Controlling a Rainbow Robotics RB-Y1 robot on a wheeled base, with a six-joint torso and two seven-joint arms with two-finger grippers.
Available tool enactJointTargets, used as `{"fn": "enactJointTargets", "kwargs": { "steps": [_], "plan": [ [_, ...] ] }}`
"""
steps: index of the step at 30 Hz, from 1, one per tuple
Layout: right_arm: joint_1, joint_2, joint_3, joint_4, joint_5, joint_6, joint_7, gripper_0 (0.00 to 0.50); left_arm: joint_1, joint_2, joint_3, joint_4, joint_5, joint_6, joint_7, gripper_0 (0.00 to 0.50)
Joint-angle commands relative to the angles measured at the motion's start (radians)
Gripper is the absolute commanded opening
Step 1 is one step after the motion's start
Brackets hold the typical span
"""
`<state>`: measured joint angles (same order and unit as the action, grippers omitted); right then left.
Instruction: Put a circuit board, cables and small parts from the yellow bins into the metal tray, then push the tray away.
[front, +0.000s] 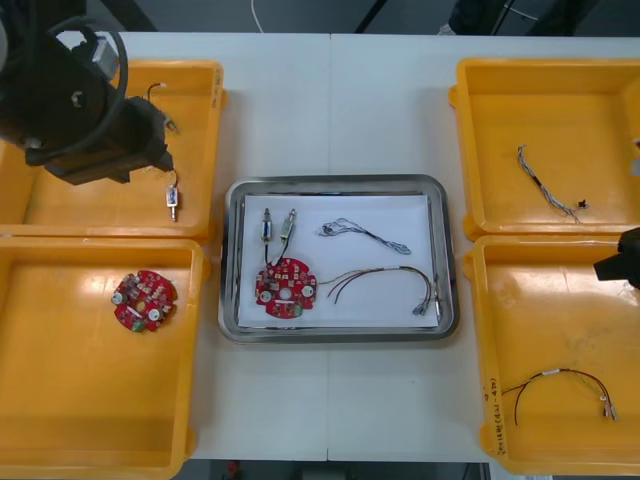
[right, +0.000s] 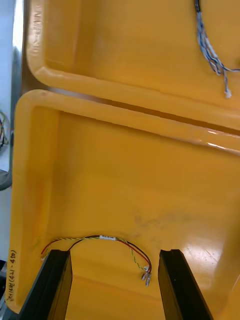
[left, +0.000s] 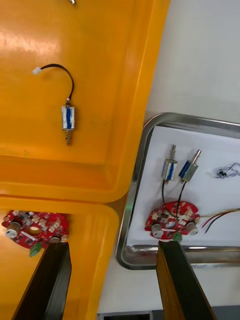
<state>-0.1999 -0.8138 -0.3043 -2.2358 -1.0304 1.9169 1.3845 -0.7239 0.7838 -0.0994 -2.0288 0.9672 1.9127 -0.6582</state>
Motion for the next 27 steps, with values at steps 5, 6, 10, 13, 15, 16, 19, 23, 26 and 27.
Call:
{"fn": "enactJointTargets", "kwargs": {
  "steps": [5, 6, 10, 13, 15, 16, 19, 23, 26, 27],
  "plan": [
    [-0.17, -0.039, 0.194, -0.039, -0.02, 0.003, -0.019, 0.5, 0.144, 0.098, 0.161, -0.103, 0.048, 0.007, -0.159, 0.5],
    [-0.177, -0.039, 0.206, -0.039, -0.02, 0.003, -0.021, 0.5, 0.153, 0.101, 0.168, -0.105, 0.05, 0.007, -0.162, 0.5],
    [-0.257, -0.033, 0.31, -0.039, -0.022, 0.003, -0.024, 0.5, 0.216, 0.129, 0.222, -0.125, 0.054, 0.007, -0.21, 0.5],
    [-0.316, -0.028, 0.387, -0.039, -0.02, 0.003, -0.025, 0.5, 0.268, 0.146, 0.264, -0.136, 0.064, 0.007, -0.245, 0.5],
    [-0.36, -0.016, 0.447, -0.039, -0.02, 0.003, -0.025, 0.5, 0.311, 0.158, 0.296, -0.149, 0.067, 0.007, -0.268, 0.5],
    [-0.372, -0.011, 0.462, -0.039, -0.02, 0.003, -0.025, 0.5, 0.322, 0.161, 0.303, -0.154, 0.068, 0.007, -0.276, 0.5],
    [-0.434, 0.005, 0.539, -0.039, -0.023, 0.003, -0.025, 0.5, 0.366, 0.175, 0.336, -0.169, 0.079, 0.007, -0.293, 0.5],
    [-0.503, 0.036, 0.637, -0.039, -0.016, 0.003, -0.025, 0.5, 0.419, 0.183, 0.366, -0.189, 0.096, 0.007, -0.317, 0.5],
    [-0.536, 0.067, 0.699, -0.039, -0.002, 0.003, -0.018, 0.5, 0.459, 0.183, 0.396, -0.209, 0.102, 0.007, -0.353, 0.5],
    [-0.55, 0.079, 0.725, -0.039, 0.007, 0.003, -0.015, 0.5, 0.474, 0.183, 0.406, -0.22, 0.105, 0.007, -0.357, 0.5]
  ]
}}
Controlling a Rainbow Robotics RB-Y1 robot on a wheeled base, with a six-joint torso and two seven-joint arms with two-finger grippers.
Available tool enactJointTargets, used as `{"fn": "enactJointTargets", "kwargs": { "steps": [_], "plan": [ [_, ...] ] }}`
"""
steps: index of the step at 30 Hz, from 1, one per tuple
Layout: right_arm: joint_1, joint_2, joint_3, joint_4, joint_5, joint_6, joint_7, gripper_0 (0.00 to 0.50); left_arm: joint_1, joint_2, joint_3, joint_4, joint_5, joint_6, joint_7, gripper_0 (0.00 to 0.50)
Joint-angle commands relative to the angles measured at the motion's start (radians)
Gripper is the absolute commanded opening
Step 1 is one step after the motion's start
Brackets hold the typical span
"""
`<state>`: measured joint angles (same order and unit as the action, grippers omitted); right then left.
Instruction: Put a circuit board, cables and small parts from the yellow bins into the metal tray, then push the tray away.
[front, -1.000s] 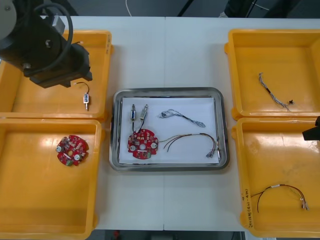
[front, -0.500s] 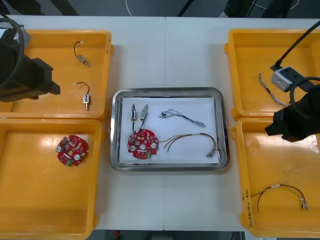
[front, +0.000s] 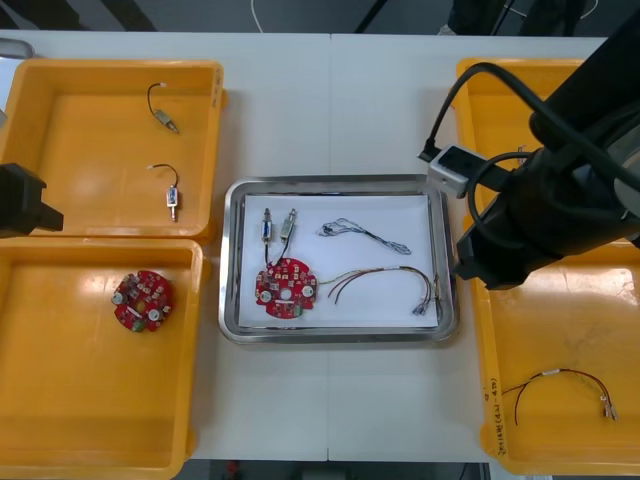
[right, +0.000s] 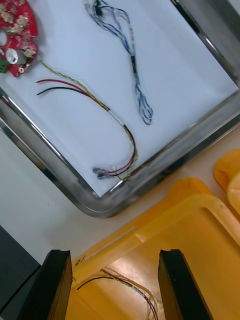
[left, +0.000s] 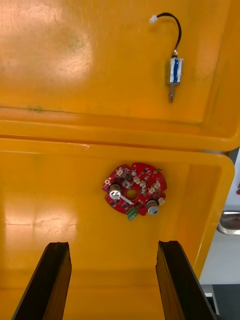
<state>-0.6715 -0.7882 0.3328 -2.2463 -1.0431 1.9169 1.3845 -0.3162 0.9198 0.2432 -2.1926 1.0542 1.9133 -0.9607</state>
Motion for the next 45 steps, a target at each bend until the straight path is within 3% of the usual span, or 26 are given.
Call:
{"fn": "enactJointTargets", "kwargs": {
  "steps": [1, 10, 21, 24, 33, 45],
  "plan": [
    [-0.086, 0.06, 0.101, -0.029, 0.025, 0.003, -0.013, 0.5, 0.074, 0.047, 0.068, -0.061, 0.02, 0.007, -0.058, 0.5],
    [-0.184, 0.145, 0.328, -0.019, 0.123, 0.003, 0.024, 0.5, 0.14, 0.047, 0.125, -0.102, 0.05, 0.007, -0.102, 0.5],
    [-0.258, 0.245, 0.45, 0.119, 0.137, -0.007, 0.261, 0.5, 0.177, 0.047, 0.139, -0.124, 0.047, 0.007, -0.145, 0.5],
    [-0.275, 0.248, 0.494, 0.139, 0.141, -0.078, 0.323, 0.5, 0.177, 0.047, 0.139, -0.127, 0.049, 0.007, -0.147, 0.5],
    [-0.28, 0.238, 0.631, 0.189, 0.201, -0.237, 0.353, 0.5, 0.177, 0.047, 0.139, -0.13, 0.053, 0.007, -0.147, 0.5],
    [-0.296, 0.238, 0.752, 0.231, 0.267, -0.306, 0.358, 0.5, 0.177, 0.047, 0.139, -0.13, 0.053, 0.007, -0.147, 0.5]
  ]
}}
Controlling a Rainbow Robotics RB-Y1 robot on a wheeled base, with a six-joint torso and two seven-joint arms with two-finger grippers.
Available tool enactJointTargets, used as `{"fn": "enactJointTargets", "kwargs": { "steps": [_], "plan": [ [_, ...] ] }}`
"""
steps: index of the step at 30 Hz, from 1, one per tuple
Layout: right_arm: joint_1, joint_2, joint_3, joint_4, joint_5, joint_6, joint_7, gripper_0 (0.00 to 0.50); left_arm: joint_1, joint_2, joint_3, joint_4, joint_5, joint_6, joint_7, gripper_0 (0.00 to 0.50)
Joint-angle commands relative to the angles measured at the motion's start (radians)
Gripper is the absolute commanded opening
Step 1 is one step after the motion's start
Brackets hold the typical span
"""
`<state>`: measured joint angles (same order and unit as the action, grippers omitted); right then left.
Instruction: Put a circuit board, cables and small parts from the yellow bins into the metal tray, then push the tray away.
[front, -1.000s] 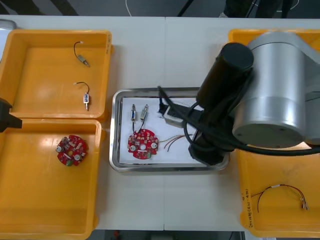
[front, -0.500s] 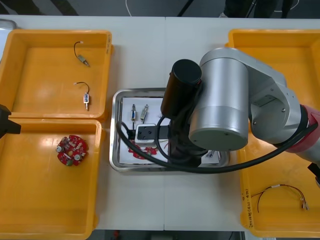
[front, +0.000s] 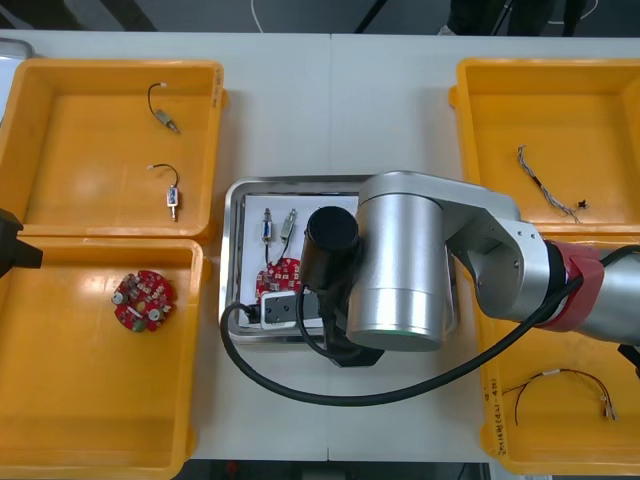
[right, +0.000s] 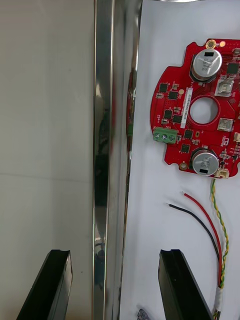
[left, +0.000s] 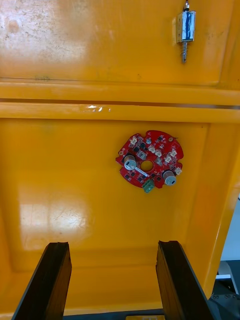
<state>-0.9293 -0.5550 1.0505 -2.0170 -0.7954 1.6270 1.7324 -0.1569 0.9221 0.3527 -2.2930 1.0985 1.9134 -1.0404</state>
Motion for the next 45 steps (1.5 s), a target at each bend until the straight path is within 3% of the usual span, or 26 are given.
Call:
{"fn": "enactJointTargets", "kwargs": {
  "steps": [1, 17, 27, 35, 45],
  "plan": [
    [-0.039, 0.004, 0.045, 0.001, 0.025, -0.021, 0.009, 0.5, 0.017, 0.044, 0.029, -0.029, 0.009, 0.006, -0.067, 0.5],
    [-0.034, 0.009, 0.167, 0.037, 0.133, -0.085, -0.024, 0.5, 0.017, 0.044, 0.029, -0.029, 0.009, 0.006, -0.067, 0.5],
    [-0.031, 0.055, 0.184, 0.1, 0.147, -0.085, -0.04, 0.5, 0.017, 0.044, 0.029, -0.029, 0.009, 0.006, -0.067, 0.5],
    [-0.006, 0.093, 0.186, 0.136, 0.208, -0.088, -0.051, 0.5, 0.017, 0.044, 0.029, -0.029, 0.009, 0.006, -0.067, 0.5],
    [-0.008, 0.092, 0.186, 0.133, 0.222, -0.076, -0.053, 0.5, 0.017, 0.044, 0.029, -0.029, 0.009, 0.006, -0.067, 0.5]
  ]
}}
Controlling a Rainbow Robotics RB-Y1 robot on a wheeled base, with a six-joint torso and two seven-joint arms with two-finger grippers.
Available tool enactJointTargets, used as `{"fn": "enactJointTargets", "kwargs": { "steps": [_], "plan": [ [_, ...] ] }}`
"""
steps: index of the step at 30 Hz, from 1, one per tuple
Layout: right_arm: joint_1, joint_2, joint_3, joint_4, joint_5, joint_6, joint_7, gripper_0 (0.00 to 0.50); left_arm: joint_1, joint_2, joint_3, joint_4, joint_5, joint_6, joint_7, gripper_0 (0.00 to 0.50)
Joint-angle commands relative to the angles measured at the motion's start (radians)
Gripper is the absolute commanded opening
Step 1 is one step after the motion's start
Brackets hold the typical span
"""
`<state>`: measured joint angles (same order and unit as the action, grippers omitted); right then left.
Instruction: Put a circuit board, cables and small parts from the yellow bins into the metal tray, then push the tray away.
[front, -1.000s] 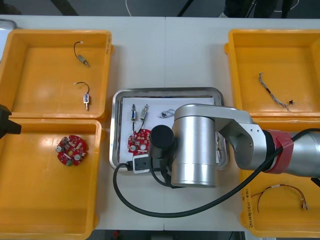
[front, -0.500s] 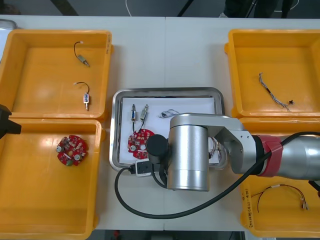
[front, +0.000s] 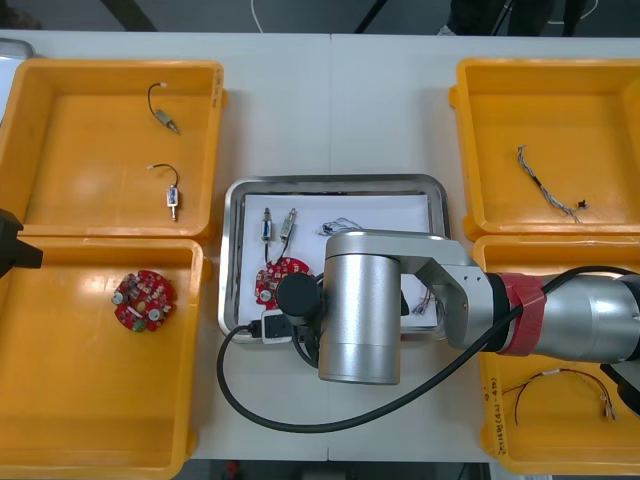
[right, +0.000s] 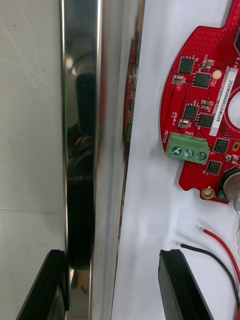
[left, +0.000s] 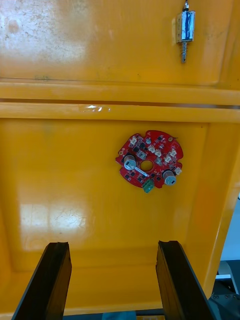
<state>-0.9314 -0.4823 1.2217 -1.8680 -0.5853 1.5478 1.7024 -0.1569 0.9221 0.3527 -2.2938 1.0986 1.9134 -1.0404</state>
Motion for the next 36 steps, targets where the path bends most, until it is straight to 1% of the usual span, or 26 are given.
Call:
{"fn": "enactJointTargets", "kwargs": {
  "steps": [1, 7, 8, 9, 10, 11, 12, 13, 14, 16, 24, 29, 31, 36],
  "plan": [
    [-0.007, 0.013, 0.015, -0.023, 0.013, 0.006, -0.023, 0.5, 0.017, 0.044, 0.029, -0.029, 0.009, 0.006, -0.067, 0.5],
    [-0.007, -0.012, 0.015, -0.048, -0.001, 0.014, -0.021, 0.5, 0.017, 0.044, 0.029, -0.029, 0.009, 0.006, -0.067, 0.5],
    [-0.007, -0.016, 0.015, -0.054, -0.004, 0.015, -0.023, 0.472, 0.017, 0.044, 0.029, -0.029, 0.009, 0.006, -0.067, 0.5],
    [-0.007, -0.016, 0.015, -0.059, -0.005, 0.017, -0.023, 0.421, 0.017, 0.044, 0.029, -0.029, 0.009, 0.006, -0.067, 0.5],
    [-0.007, -0.019, 0.015, -0.063, -0.005, 0.021, -0.023, 0.315, 0.017, 0.044, 0.029, -0.029, 0.009, 0.006, -0.067, 0.5],
    [-0.007, -0.022, 0.015, -0.069, -0.005, 0.025, -0.026, 0.233, 0.017, 0.044, 0.029, -0.029, 0.009, 0.006, -0.067, 0.5],
    [-0.007, -0.022, 0.015, -0.072, -0.005, 0.026, -0.026, 0.182, 0.017, 0.044, 0.029, -0.029, 0.009, 0.006, -0.067, 0.5],
    [-0.007, -0.024, 0.015, -0.079, -0.005, 0.028, -0.027, 0.086, 0.017, 0.044, 0.029, -0.029, 0.009, 0.006, -0.067, 0.5],
    [-0.007, -0.027, 0.015, -0.085, -0.005, 0.031, -0.03, 0.036, 0.017, 0.044, 0.029, -0.029, 0.009, 0.006, -0.067, 0.5],
    [-0.007, -0.03, 0.015, -0.094, -0.005, 0.035, -0.032, 0.0, 0.017, 0.044, 0.029, -0.029, 0.009, 0.006, -0.067, 0.5],
    [-0.007, -0.038, 0.015, -0.102, -0.004, 0.037, -0.035, 0.0, 0.017, 0.044, 0.029, -0.029, 0.009, 0.006, -0.067, 0.5],
    [-0.012, -0.047, 0.013, -0.1, 0.013, 0.037, -0.036, 0.0, 0.017, 0.044, 0.029, -0.029, 0.009, 0.006, -0.067, 0.5],
    [-0.024, -0.056, 0.004, -0.086, 0.013, 0.032, -0.036, 0.0, 0.017, 0.044, 0.029, -0.029, 0.009, 0.006, -0.067, 0.5],
    [-0.058, -0.056, 0.002, -0.057, 0.012, 0.029, -0.036, 0.0, 0.017, 0.044, 0.029, -0.029, 0.009, 0.006, -0.067, 0.5]
  ]
}}
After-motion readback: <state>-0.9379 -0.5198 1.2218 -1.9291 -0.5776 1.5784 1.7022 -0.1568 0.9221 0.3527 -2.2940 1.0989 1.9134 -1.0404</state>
